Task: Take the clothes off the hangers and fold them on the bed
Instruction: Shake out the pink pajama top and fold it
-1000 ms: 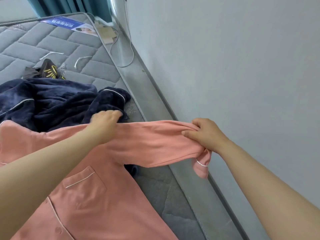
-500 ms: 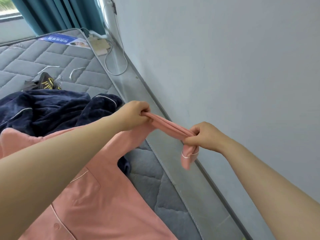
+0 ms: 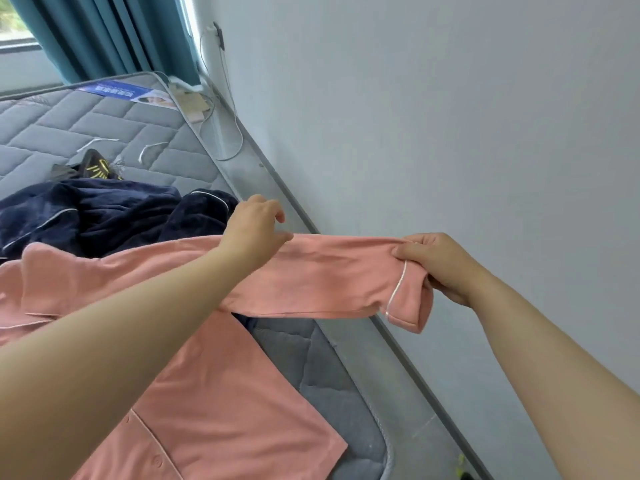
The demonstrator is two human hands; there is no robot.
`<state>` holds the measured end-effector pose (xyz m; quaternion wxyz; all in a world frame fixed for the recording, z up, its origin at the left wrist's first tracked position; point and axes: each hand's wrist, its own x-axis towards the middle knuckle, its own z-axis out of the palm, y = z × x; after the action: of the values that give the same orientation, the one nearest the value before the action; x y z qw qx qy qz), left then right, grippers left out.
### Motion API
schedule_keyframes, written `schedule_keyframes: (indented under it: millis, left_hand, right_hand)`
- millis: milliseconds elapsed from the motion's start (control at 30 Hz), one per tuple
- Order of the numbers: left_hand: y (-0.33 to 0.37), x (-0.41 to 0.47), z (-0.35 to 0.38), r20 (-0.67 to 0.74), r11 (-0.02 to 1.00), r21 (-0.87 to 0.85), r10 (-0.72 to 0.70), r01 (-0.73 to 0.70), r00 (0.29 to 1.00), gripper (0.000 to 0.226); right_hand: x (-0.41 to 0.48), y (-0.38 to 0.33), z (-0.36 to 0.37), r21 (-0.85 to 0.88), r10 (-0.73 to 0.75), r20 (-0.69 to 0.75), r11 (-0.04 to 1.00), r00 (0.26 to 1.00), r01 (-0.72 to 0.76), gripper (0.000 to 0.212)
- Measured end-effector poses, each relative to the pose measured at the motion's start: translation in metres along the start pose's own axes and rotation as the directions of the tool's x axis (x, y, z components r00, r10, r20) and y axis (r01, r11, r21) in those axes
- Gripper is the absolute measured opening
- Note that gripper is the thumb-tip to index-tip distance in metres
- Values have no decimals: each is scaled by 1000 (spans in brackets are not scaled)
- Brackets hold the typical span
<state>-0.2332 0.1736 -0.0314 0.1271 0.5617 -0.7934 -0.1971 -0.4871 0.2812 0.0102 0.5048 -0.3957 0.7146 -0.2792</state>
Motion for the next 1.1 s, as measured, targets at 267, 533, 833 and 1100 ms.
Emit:
schedule_keyframes:
  millis: [267, 533, 833, 1100]
  left_hand:
    - [-41, -113, -38, 0, 953, -262, -156, 150, 988, 8]
    - [-97, -215, -82, 132, 532, -803, -280, 268, 951, 19]
    - [-147, -280, -86, -222, 694, -680, -501, 236, 836, 30]
    - [-222, -302, -82, -120, 461, -827, -705, 323, 699, 17]
  right_hand:
    - [-43, -70, 79, -23, -125, 19, 992, 992, 125, 32]
    - [-52, -118, 220, -61, -147, 247, 984, 958, 167, 20]
    - [-66, -131, 361, 17, -57, 440, 998, 896, 55, 21]
    - [-52, -111, 411, -130, -207, 406, 951, 890, 281, 23]
